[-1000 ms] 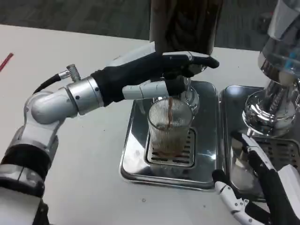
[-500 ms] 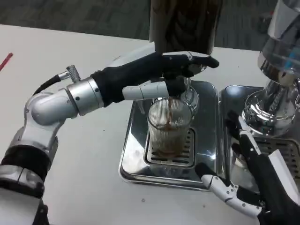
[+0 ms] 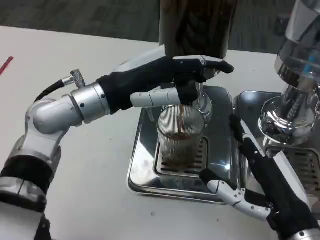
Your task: Grasp the cup under the faucet to collect the drink, then remove the cup.
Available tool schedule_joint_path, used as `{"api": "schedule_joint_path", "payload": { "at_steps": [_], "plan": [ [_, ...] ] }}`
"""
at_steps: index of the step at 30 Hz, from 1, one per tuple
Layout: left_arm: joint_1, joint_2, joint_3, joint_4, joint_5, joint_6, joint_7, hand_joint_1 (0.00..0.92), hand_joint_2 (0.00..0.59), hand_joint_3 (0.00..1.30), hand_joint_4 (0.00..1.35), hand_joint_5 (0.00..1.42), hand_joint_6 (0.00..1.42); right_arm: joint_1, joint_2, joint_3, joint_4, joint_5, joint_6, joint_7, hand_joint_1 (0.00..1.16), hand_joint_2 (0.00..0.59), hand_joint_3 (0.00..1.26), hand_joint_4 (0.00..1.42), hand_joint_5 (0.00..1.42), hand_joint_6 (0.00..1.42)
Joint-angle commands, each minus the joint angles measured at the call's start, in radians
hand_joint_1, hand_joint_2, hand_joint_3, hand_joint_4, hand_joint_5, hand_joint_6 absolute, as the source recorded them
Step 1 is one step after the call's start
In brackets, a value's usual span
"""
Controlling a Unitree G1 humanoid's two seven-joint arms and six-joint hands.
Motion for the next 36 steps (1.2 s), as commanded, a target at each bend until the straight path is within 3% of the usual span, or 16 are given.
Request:
{"api": "schedule_joint_path", "payload": {
  "at_steps": [1, 10, 36],
  "plan": [
    [0.081, 0.021, -0.050, 0.049, 0.106, 0.068, -0.027, 0.000, 0.031, 0.23, 0.10, 0.05, 0.10, -0.035, -0.005, -0.007, 0.026, 0.021, -0.015, 0.021, 0.62, 0.239, 0.00, 0.00, 0.00, 0.00],
    [0.080, 0.021, -0.049, 0.048, 0.107, 0.071, -0.023, 0.000, 0.055, 0.23, 0.11, 0.06, 0.11, -0.092, -0.007, -0.016, 0.064, 0.050, -0.006, 0.053, 0.63, 0.240, 0.00, 0.00, 0.00, 0.00],
    [0.087, 0.031, -0.044, 0.026, 0.109, 0.084, -0.016, 0.000, 0.052, 0.25, 0.12, 0.07, 0.11, -0.246, -0.010, -0.014, 0.202, 0.119, -0.024, 0.148, 0.65, 0.237, 0.00, 0.00, 0.00, 0.00]
  ]
}}
